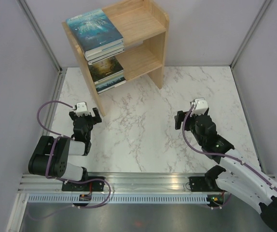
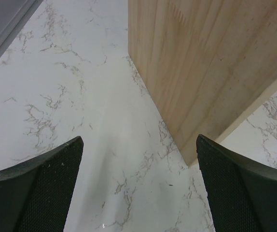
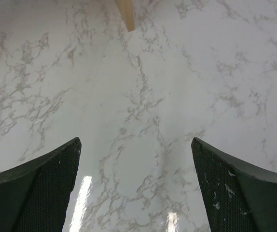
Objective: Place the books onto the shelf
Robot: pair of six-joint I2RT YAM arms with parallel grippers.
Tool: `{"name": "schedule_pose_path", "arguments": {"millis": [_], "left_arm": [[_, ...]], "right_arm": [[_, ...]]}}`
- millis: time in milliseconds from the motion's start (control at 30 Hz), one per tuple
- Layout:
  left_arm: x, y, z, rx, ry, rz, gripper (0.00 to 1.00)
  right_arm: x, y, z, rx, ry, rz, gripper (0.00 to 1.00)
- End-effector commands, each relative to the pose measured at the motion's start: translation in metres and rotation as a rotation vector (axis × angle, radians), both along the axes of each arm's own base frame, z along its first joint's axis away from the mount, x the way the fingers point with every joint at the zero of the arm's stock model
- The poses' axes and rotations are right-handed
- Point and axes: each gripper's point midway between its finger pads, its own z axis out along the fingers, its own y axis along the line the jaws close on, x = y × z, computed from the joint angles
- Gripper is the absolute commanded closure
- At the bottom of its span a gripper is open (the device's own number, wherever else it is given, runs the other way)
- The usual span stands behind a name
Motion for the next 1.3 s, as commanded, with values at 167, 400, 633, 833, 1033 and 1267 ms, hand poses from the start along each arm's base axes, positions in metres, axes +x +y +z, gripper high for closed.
{"name": "schedule_pose_path", "arguments": {"millis": [167,400,633,833,1033,1267], "left_arm": [[0.003,0.002,0.017,0.043,-0.068,-0.008,0.00],[0.004,0.002,0.018,0.043,-0.071,-0.008,0.00],[0.003,0.002,0.018,0.043,-0.069,-0.008,0.00],[0.003,0.002,0.017,0.044,-0.067,-0.008,0.00],[0.003,0.001,0.018,0.044,-0.069,-0.009,0.00],[0.003,0.001,0.018,0.042,-0.071,-0.009,0.00]], "right_arm": [[0.015,-0.040,-0.013,-0.177,-0.297,-0.078,0.02],[0.035,-0.078,-0.063,-0.147,-0.209,-0.188,0.02],[0.070,-0.118,-0.069,-0.151,-0.212,-0.336,0.02],[0.090,-0.128,-0.065,-0.033,-0.364,-0.347,0.02],[0.092,-0.121,-0.101,-0.071,-0.183,-0.248,0.02],[0.099,-0.115,-0.092,-0.073,-0.212,-0.217,0.02]]}}
